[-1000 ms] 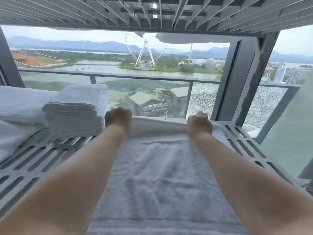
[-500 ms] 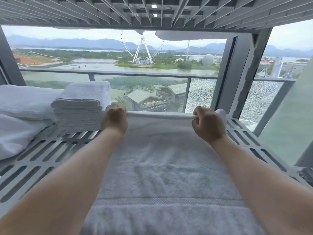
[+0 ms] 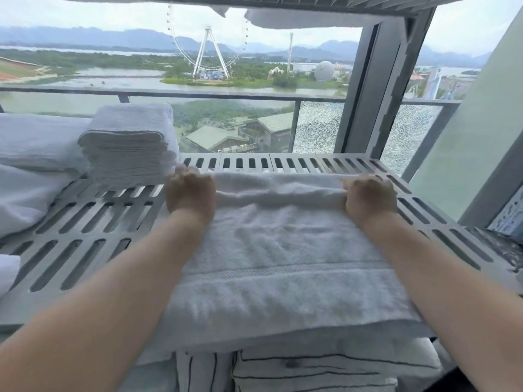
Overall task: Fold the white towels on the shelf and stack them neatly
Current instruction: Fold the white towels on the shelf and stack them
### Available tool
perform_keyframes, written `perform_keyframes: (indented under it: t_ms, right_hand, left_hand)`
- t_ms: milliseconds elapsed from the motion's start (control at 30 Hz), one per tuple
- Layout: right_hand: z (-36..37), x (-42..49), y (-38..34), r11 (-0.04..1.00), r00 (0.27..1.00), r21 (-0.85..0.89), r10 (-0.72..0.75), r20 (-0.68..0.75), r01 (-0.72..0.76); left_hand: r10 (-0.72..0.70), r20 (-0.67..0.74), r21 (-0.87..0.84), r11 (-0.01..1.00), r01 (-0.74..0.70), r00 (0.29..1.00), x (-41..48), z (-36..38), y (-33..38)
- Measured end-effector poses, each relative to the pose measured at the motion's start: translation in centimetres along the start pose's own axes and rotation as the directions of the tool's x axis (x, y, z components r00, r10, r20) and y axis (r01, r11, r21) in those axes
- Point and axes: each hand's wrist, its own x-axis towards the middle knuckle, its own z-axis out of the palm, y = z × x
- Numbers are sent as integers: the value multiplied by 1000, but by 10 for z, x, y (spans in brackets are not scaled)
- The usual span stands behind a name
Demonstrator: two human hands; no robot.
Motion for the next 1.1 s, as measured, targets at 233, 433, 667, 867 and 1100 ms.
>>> perform_keyframes:
  t_ms: [233, 433, 667, 867, 1100]
  right_hand:
    - [-6, -11, 0, 982, 992, 138, 125, 35, -129]
    - [-14, -14, 3, 969, 989, 206, 145, -29, -136]
    - [-8, -13, 13, 942, 987, 294, 153, 42, -159]
    - [-10, -15, 11, 877, 985, 473, 147, -90, -87]
    - [-27, -15, -11, 875, 974, 472, 5, -229, 106]
  left_hand:
    - [152, -124, -161, 972, -171, 981, -14, -9, -3]
    - [47, -153, -200, 977, -77, 987, -28, -2, -6]
    - [56, -300, -336, 928, -161, 952, -32, 7, -17]
    - [49, -297, -350, 924, -156, 954, -37, 6, -16]
    - [144, -224, -217, 957, -193, 964, -30, 0, -6]
